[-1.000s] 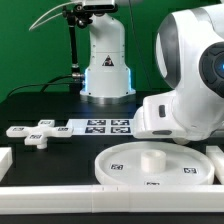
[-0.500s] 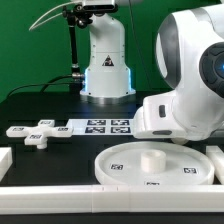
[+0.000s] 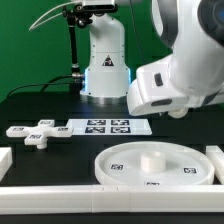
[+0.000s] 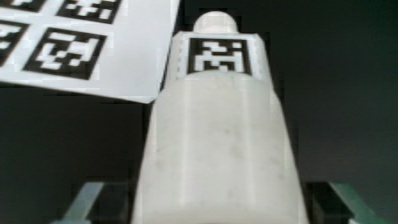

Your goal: Assemble round table

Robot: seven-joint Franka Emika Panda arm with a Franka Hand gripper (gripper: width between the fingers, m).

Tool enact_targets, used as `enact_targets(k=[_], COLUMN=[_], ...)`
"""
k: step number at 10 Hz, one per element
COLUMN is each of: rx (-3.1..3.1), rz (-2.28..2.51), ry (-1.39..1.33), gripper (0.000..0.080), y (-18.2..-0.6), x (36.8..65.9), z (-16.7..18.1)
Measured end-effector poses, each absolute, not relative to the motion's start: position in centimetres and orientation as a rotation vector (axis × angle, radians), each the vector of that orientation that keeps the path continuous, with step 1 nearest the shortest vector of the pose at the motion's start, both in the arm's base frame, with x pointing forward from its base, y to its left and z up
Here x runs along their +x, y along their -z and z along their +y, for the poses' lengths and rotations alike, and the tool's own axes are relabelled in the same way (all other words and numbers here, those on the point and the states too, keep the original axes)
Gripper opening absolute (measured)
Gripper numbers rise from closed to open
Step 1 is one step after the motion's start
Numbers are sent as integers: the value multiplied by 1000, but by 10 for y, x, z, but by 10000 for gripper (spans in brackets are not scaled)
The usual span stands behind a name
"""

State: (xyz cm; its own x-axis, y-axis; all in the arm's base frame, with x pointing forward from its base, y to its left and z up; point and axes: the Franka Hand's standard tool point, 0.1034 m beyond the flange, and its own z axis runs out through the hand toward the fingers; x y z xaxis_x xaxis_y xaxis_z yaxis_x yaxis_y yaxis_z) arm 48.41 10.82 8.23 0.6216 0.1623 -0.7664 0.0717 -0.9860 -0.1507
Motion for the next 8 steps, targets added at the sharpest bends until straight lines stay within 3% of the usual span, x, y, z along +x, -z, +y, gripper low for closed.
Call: enact_targets(k=[5, 6, 8], rx=[-2771, -2796, -2854], rz=[-198, -269, -286], ry=[-1215, -1070, -907], gripper=[412, 412, 412], y=[-79, -80, -104], x=[494, 512, 540], z=[109, 106, 107])
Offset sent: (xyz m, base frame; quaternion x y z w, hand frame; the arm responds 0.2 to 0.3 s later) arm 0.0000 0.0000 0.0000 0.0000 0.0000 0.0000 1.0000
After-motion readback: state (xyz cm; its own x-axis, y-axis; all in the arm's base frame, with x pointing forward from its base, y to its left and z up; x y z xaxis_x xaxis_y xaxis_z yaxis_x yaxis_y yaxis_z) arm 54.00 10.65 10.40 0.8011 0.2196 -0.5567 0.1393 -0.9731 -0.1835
